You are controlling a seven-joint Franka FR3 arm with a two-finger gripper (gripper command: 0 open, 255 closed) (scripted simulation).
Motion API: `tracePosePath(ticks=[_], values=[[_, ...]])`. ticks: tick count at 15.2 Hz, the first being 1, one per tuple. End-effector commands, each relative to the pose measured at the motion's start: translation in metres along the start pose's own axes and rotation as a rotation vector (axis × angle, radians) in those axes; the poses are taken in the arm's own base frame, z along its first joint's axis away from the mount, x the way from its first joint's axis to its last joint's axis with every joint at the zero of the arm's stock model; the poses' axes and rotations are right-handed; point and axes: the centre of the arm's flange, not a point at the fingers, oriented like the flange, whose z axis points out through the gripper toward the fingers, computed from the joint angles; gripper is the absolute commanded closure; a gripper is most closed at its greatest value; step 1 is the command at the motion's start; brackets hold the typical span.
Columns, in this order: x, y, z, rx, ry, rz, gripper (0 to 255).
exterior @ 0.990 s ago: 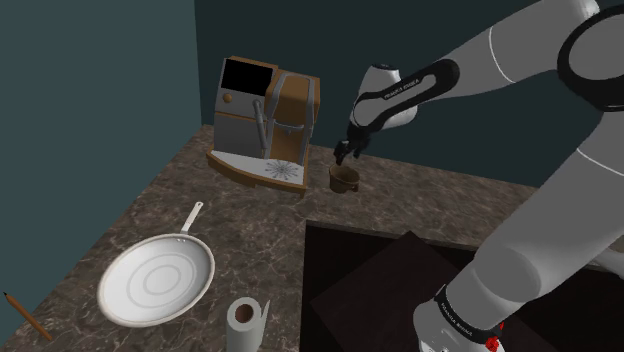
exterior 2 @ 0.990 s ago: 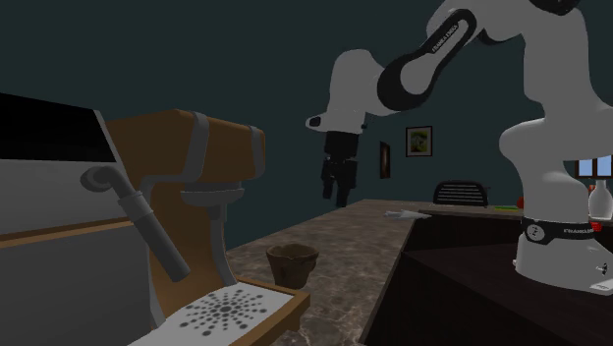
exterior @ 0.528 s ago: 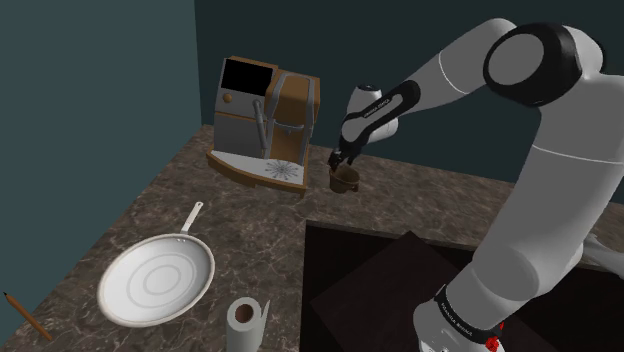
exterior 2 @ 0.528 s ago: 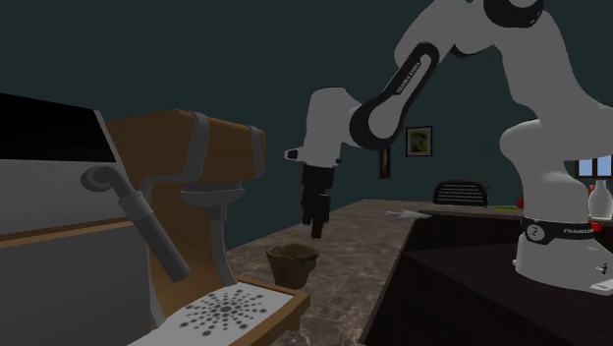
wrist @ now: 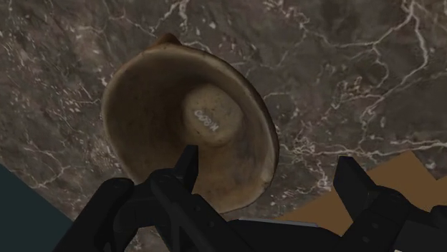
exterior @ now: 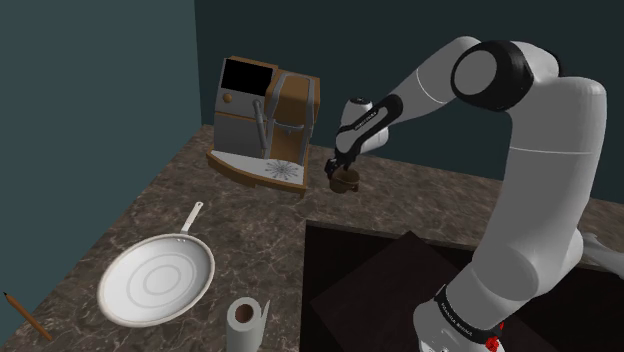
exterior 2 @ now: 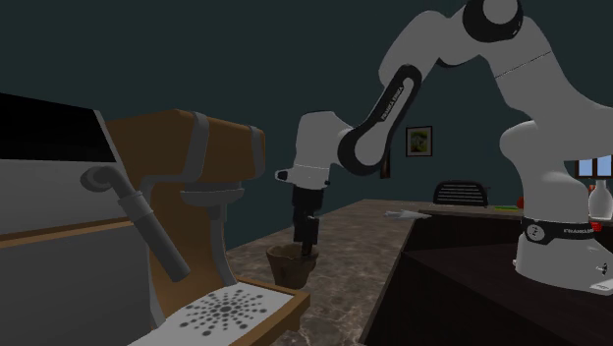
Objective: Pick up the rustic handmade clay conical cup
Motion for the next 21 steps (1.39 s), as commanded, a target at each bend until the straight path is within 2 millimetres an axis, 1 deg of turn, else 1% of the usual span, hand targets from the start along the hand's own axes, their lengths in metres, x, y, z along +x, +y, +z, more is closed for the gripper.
tracePosePath(ticks=[1,2,4,5,14,21], values=[[-0.002,-0.001,0.011,0.0,0.0,0.0,0],[-0.003,-0.002,0.019,0.0,0.0,0.0,0],[-0.003,-0.002,0.019,0.0,0.0,0.0,0],[-0.002,-0.003,0.019,0.0,0.0,0.0,255],[-0.003,-0.002,0.019,0.0,0.0,0.0,255],[0.001,0.003,-0.017,0.0,0.0,0.0,255]])
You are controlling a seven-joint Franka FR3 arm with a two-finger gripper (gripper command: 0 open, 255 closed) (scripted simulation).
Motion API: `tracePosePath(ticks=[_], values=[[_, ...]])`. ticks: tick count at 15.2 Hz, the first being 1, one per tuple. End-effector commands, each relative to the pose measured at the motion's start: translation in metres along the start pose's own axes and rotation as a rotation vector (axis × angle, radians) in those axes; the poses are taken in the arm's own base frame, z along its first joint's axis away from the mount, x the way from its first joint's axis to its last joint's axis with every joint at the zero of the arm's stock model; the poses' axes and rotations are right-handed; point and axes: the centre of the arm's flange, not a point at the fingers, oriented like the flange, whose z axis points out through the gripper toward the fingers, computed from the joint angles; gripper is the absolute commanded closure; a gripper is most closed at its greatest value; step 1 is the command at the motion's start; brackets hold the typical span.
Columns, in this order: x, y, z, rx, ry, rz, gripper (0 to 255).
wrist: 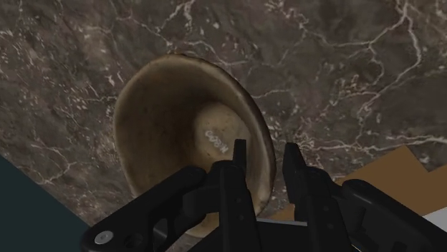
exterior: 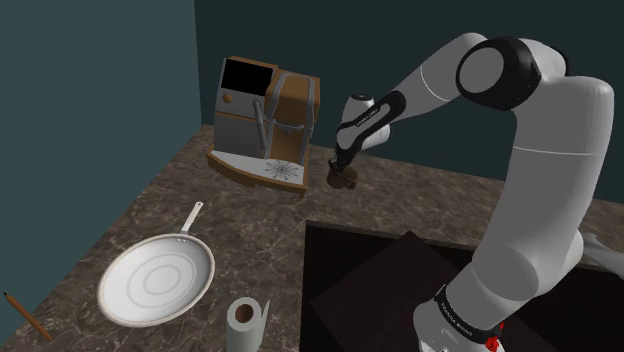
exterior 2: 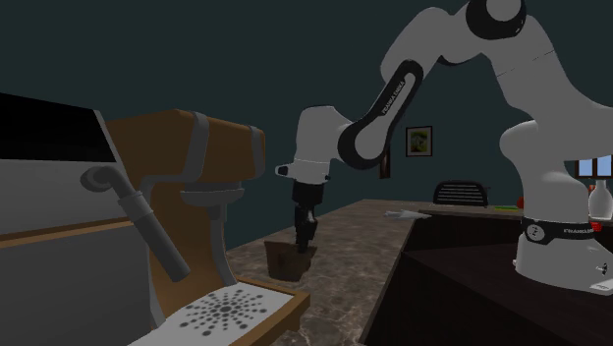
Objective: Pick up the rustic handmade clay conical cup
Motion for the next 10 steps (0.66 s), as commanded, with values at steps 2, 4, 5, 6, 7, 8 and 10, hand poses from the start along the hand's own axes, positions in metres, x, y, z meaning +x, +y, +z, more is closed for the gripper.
tracePosePath(ticks=[2,4,5,6,7,8,10], values=[[0.001,0.003,-0.015,0.0,0.001,0.0,255],[0.002,0.004,-0.026,0.0,0.001,0.0,255],[0.003,0.005,-0.031,0.0,0.001,0.0,255],[0.003,0.006,-0.036,0.0,0.001,0.0,255],[0.004,0.007,-0.041,0.0,0.001,0.0,255],[0.004,0.007,-0.046,0.0,0.001,0.0,255],[0.004,0.008,-0.047,0.0,0.001,0.0,255]])
